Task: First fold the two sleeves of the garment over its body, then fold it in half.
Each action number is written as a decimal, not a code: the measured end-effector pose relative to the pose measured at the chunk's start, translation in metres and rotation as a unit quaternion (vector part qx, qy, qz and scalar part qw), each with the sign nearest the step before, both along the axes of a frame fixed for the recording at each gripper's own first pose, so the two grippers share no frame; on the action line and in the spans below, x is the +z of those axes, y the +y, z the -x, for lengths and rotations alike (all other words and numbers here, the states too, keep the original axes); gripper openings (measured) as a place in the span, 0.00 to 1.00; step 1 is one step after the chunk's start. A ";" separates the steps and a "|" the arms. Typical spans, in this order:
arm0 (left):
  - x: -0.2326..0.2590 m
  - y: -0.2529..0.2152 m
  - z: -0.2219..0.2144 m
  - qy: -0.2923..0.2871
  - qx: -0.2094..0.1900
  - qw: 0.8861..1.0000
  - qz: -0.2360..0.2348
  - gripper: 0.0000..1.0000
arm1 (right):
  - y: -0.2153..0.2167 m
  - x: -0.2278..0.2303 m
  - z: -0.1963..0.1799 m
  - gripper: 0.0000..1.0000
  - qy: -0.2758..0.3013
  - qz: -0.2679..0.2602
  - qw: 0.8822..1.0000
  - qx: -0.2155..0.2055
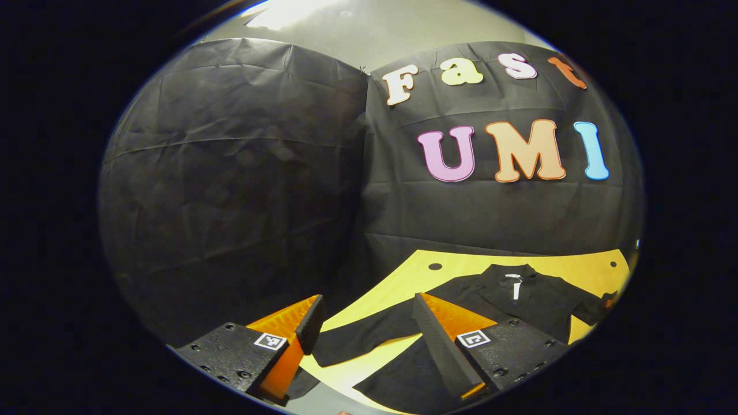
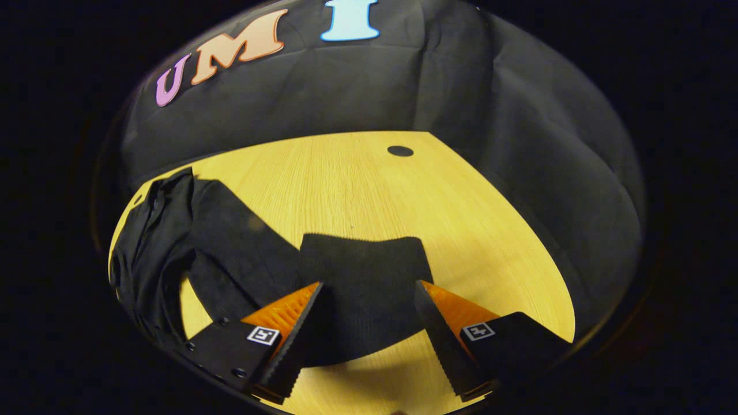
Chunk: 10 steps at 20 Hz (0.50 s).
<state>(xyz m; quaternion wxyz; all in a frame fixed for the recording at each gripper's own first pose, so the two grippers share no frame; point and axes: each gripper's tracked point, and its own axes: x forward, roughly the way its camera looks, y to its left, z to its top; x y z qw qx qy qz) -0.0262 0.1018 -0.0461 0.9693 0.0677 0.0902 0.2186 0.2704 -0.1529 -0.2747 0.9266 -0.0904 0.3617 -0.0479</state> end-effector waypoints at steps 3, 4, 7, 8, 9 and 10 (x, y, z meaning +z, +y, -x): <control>0.002 -0.003 0.000 0.000 -0.004 1.000 -0.009 0.94 | 0.001 -0.008 -0.001 0.99 0.001 -0.019 1.000 -0.006; 0.002 -0.005 -0.001 0.001 -0.006 1.000 -0.007 0.94 | 0.003 -0.008 0.000 0.98 0.002 -0.034 0.999 -0.010; -0.002 -0.010 -0.004 0.001 -0.015 1.000 -0.002 0.95 | 0.011 -0.009 -0.004 0.89 0.000 -0.033 0.999 0.007; -0.002 -0.011 -0.004 0.003 -0.018 1.000 -0.001 0.94 | 0.017 -0.010 -0.005 0.78 0.001 -0.030 0.999 0.017; -0.003 -0.013 -0.005 0.003 -0.020 1.000 0.001 0.94 | 0.021 -0.011 -0.005 0.72 0.002 -0.030 0.999 0.025; -0.001 -0.014 -0.006 -0.001 -0.023 1.000 0.003 0.94 | 0.027 -0.014 -0.007 0.56 0.003 -0.031 0.999 0.029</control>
